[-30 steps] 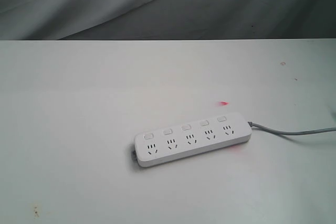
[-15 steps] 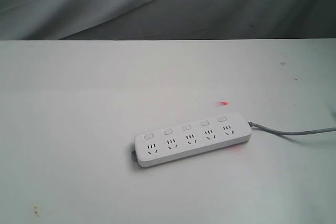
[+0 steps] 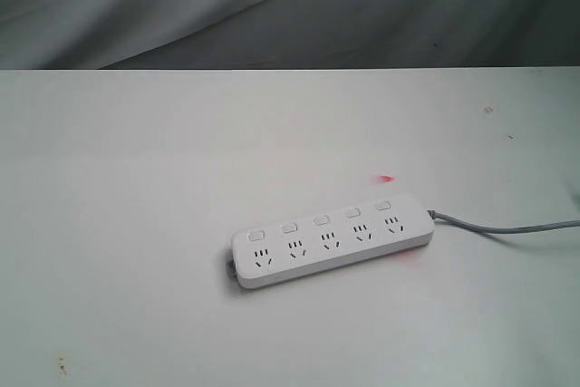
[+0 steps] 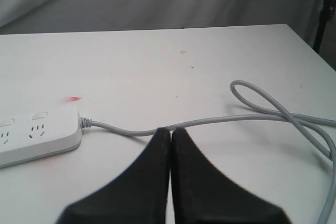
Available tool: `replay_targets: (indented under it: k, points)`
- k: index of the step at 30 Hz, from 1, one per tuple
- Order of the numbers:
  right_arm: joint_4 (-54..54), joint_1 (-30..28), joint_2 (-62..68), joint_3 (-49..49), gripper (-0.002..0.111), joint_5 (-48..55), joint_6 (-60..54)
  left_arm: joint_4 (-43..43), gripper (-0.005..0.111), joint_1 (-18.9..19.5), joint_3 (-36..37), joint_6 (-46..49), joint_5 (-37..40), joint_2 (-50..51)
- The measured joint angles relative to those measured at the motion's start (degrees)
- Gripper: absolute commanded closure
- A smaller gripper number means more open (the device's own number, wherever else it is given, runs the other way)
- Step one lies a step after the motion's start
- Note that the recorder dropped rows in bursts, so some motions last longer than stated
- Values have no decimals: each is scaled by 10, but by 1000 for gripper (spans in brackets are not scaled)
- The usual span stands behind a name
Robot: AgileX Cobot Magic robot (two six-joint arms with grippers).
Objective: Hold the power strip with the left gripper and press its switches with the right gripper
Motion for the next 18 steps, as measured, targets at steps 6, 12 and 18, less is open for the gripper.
replay_targets:
  k: [6, 12, 18]
  points:
    - [0, 0, 0, 0, 108, 0, 0, 45, 107, 0, 66, -11, -18, -57]
    - [0, 0, 0, 0, 108, 0, 0, 114, 107, -6, 167, -13, -129, -94]
    - [0, 0, 0, 0, 108, 0, 0, 157, 107, -73, 248, -12, -148, -122]
